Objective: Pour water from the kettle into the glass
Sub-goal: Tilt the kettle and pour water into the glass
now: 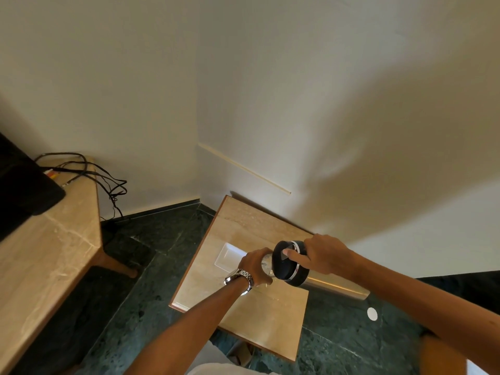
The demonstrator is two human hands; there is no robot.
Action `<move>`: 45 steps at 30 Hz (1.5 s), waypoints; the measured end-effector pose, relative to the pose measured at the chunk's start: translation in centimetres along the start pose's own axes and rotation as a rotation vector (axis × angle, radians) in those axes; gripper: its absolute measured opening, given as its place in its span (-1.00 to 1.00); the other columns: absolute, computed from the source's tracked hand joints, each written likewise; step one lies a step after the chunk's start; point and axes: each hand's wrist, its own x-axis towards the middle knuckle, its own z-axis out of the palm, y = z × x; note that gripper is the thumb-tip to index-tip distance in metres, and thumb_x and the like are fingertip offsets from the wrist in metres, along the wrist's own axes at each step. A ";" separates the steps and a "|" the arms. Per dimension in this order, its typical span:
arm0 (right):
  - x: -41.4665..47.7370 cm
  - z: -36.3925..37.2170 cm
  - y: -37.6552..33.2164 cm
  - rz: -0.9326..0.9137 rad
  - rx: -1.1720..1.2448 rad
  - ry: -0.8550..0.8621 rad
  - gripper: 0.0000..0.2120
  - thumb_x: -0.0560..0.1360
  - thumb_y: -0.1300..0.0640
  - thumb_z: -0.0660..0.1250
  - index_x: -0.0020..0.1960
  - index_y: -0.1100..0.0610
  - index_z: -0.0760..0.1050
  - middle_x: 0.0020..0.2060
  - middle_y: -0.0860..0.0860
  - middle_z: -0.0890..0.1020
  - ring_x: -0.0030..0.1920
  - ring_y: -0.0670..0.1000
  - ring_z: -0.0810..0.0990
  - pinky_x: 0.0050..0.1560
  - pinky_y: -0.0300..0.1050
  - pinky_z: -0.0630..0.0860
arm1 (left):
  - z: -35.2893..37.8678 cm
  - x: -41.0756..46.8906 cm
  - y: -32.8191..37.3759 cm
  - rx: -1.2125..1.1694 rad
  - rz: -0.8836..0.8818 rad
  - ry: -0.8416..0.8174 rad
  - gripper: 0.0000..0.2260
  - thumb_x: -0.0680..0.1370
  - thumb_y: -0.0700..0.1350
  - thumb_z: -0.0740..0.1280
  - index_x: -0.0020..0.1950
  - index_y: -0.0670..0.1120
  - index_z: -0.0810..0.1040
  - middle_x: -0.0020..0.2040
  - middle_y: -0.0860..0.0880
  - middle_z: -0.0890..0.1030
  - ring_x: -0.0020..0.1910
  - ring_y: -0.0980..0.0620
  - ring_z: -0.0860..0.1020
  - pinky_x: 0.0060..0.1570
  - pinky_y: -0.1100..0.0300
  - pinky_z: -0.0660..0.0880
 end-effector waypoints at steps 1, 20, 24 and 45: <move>0.0 -0.2 -0.2 0.003 0.002 0.000 -0.56 0.56 -0.38 0.12 -0.13 -0.06 0.55 -0.55 -0.21 0.42 -0.55 -0.17 0.44 -0.41 -0.43 0.26 | -0.1 0.0 -0.1 -0.001 -0.002 0.001 -0.34 0.35 -0.14 0.62 0.40 -0.02 0.48 0.29 -0.06 0.65 0.30 -0.10 0.60 0.32 -0.04 0.58; -1.0 -3.3 -2.1 0.038 -0.008 -0.056 -0.51 0.56 -0.36 0.13 -0.03 0.03 0.59 -0.53 -0.20 0.43 -0.53 -0.16 0.43 -0.40 -0.40 0.27 | -0.6 -0.6 -1.1 0.001 0.017 -0.007 -0.31 0.36 -0.10 0.63 0.45 -0.06 0.46 0.35 -0.08 0.62 0.33 -0.12 0.58 0.35 -0.04 0.56; -1.4 -3.9 -2.5 0.040 -0.002 -0.069 -0.52 0.57 -0.34 0.14 -0.02 0.03 0.58 -0.51 -0.21 0.44 -0.51 -0.16 0.44 -0.38 -0.39 0.29 | -0.4 -0.8 -1.0 0.014 0.023 -0.014 -0.32 0.37 -0.10 0.62 0.44 -0.05 0.45 0.33 -0.08 0.62 0.32 -0.11 0.58 0.36 -0.03 0.56; -2.6 -5.5 -3.9 0.005 -0.065 -0.031 -0.46 0.58 -0.33 0.14 0.06 0.11 0.63 -0.57 -0.19 0.37 -0.56 -0.19 0.36 -0.43 -0.39 0.20 | -0.3 -1.5 -1.0 0.062 0.033 0.006 -0.33 0.36 -0.07 0.62 0.43 -0.01 0.46 0.32 -0.04 0.63 0.31 -0.08 0.60 0.36 -0.01 0.56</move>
